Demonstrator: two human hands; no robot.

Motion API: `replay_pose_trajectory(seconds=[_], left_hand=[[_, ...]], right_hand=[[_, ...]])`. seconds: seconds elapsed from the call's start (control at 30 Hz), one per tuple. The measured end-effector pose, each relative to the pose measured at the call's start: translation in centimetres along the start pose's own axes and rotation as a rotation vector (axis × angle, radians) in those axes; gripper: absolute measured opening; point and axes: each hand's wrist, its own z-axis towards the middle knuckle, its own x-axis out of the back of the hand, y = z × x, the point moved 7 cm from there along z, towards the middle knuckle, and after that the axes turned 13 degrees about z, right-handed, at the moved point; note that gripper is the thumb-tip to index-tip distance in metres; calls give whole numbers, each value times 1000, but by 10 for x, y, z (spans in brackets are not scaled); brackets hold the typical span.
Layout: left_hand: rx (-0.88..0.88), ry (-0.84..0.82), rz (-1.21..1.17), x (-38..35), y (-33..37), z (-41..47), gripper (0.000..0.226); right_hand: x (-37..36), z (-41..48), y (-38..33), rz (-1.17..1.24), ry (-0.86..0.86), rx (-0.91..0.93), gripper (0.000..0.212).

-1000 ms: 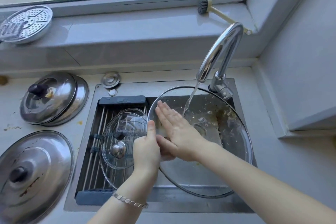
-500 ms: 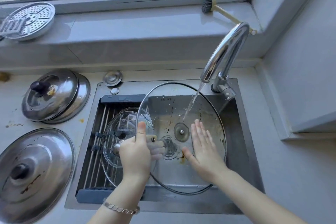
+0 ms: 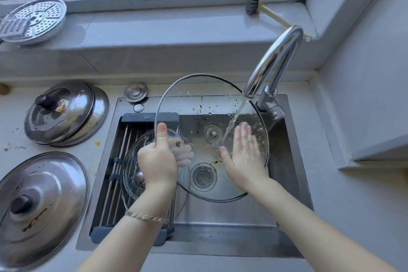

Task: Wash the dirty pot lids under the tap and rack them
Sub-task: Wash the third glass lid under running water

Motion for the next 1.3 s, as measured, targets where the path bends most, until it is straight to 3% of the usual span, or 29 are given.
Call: replay_pose_trajectory(seconds=[0.17,0.37,0.5,0.63,0.7,0.87,0.93,1.03,1.2,1.3], left_hand=[[-49,129,21,6,1,4,56],[-39,123,-71,5,2,4,52],[-36,122,-87,3,3,1,52],[-31,88,-123,2,2,-1,49],[-35,66,-111,-2,1,-5,47],[28,-9,-82,-10,-11,-12,49],[84,-83,-67,-17,-16,-21,53],[149,-161,-54,-31,-25,-34,53],[181,-101,-115,-33,-40,-25,50],[186,-106,-88,-30,-42,-24,52]], right_hand=[[-39,-55,-58,43,-184,560,68],[-10,-33,-20,-69,-167,333,84],[-24,-53,-41,-78,-176,557,82],[3,-21,7,-86,-108,197,92],[12,-7,21,-91,-53,55,86],[38,24,8,-104,149,-61,81],[47,39,-10,-92,164,-12,76],[31,44,-53,-69,40,205,78],[-5,1,-89,-83,-155,514,76],[-7,-4,-80,-123,-187,571,78]])
